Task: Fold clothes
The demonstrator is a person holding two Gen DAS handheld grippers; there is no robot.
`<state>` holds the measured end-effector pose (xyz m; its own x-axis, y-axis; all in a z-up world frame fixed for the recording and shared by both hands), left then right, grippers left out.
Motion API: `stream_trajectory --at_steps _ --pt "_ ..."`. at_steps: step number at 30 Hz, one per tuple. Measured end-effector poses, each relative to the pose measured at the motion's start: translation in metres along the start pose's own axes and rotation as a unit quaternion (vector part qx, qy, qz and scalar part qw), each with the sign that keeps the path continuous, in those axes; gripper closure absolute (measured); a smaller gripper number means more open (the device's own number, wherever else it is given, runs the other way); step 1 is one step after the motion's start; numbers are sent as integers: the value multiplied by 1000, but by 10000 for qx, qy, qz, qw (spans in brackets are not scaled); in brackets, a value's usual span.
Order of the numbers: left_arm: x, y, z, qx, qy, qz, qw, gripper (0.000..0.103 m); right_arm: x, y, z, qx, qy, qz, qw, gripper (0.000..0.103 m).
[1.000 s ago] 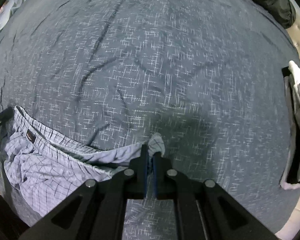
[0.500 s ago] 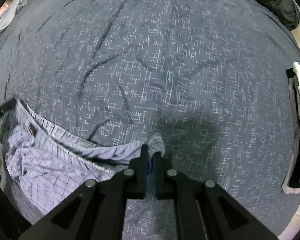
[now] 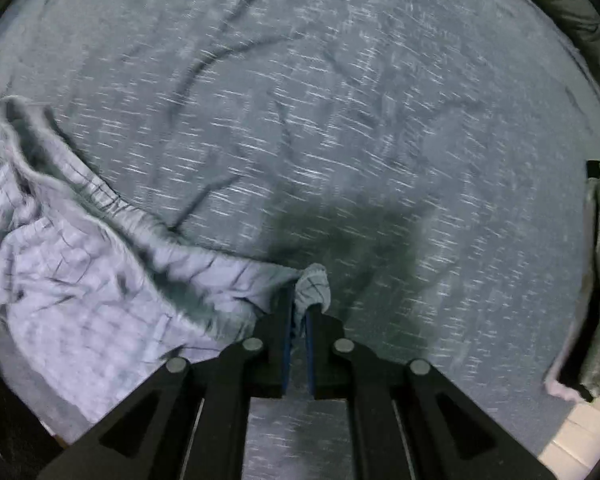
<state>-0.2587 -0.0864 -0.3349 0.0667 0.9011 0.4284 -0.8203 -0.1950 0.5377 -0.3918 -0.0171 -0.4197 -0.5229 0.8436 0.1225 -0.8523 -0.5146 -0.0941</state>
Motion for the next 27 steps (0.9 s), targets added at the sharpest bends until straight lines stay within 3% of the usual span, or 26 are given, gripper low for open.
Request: stream_trajectory --at_steps 2,6,7,11,14,17,19,23,27 --pt "-7 -3 0 -73 -117 136 9998 103 22 6 6 175 201 -244 9993 99" --pt "1 -13 -13 -438 -304 116 9985 103 24 24 12 323 279 -184 9989 99" --pt "3 -15 -18 -532 -345 93 9979 103 22 27 11 293 327 -139 9989 93" --pt "9 -22 -28 -705 -318 53 9970 103 3 28 2 -78 1043 13 9945 89" --pt "11 -23 -30 -726 -319 76 9968 103 11 29 0 -128 1152 -12 9933 89" --pt "11 -21 -30 -694 -313 84 9971 103 28 29 13 223 1269 -364 9910 89" --pt "10 -19 -28 -660 -297 106 9973 103 66 -23 16 423 1327 -613 9884 89" --pt "8 -18 -27 -644 -287 158 9974 103 80 -11 26 746 1340 -1112 9819 89" --pt "8 -18 -25 -634 -288 143 9975 103 103 -8 19 771 1565 -1635 9710 88"
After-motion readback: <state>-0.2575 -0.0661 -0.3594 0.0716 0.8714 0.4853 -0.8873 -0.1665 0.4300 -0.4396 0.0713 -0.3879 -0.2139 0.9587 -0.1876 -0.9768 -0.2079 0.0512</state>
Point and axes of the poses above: each gripper's, at about its wrist camera, not at the fingertips, and z roughly against the way its jaws point, x to its right, y to its top, the point moved 6 cm from there along -z, roughly the way its jaws point, and after that the axes turned 4 degrees about -x, right-handed, at the moved point
